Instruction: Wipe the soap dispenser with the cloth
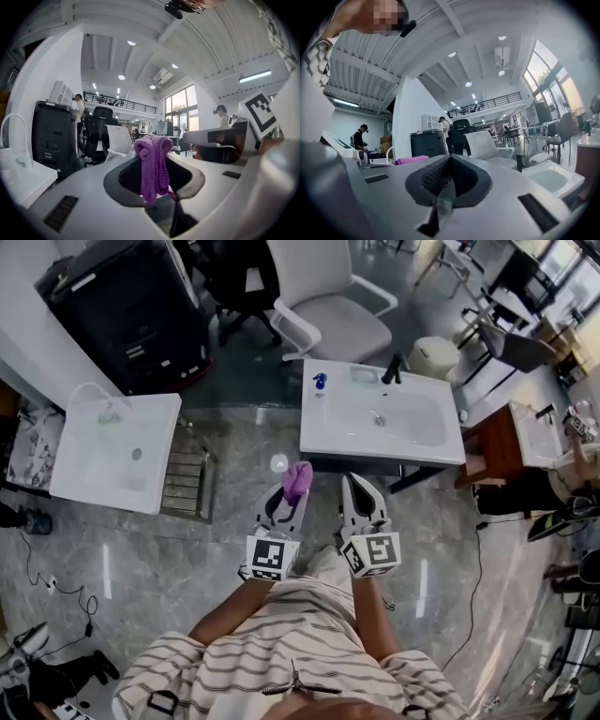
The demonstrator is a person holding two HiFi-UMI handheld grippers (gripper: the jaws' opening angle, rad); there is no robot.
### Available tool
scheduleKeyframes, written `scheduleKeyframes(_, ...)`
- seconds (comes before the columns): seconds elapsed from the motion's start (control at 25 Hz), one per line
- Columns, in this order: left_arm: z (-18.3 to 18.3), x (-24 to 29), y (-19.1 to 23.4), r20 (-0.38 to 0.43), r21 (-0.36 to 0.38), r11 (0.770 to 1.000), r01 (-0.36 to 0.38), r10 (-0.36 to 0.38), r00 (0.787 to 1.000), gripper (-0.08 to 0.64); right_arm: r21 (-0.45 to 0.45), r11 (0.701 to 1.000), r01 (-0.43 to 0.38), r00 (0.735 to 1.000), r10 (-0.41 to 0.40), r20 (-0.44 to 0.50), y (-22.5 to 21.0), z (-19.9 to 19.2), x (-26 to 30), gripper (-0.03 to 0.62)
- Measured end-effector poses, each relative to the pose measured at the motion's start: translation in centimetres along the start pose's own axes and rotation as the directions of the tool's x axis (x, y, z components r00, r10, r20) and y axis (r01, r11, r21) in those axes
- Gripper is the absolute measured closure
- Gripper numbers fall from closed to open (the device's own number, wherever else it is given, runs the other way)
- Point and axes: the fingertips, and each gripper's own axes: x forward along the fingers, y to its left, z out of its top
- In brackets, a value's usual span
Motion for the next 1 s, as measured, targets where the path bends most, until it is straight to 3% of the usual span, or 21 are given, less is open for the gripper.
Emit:
scheduleKeyframes(0.32,-0.6,8.4,1.7,-0.018,0.033,0.999,0.021,-0.020,1.000,0.442,0.020,1.000,-0.018,1.000,0.017,0.014,-6.0,-0.4,6.9,0.583)
scheduleKeyframes(0.56,-0.2,15.7,3.3,-0.046,0.037,0.999,-0.005,0.006,0.999,0.442,0.042,0.998,-0.050,0.998,0.051,-0.022,-10.8,-0.7,12.9,0.583)
scheduleKeyframes(0.76,-0.1,20.6,4.6,-0.073,0.028,0.998,-0.053,0.054,0.996,0.442,0.034,0.996,-0.086,0.994,0.088,-0.060,-14.2,-1.2,17.0,0.583)
scheduleKeyframes(1.0,-1.3,23.2,7.1,-0.113,0.024,0.991,-0.131,0.133,0.985,0.442,0.039,0.991,-0.124,0.984,0.128,-0.127,-15.5,-4.3,20.3,0.583)
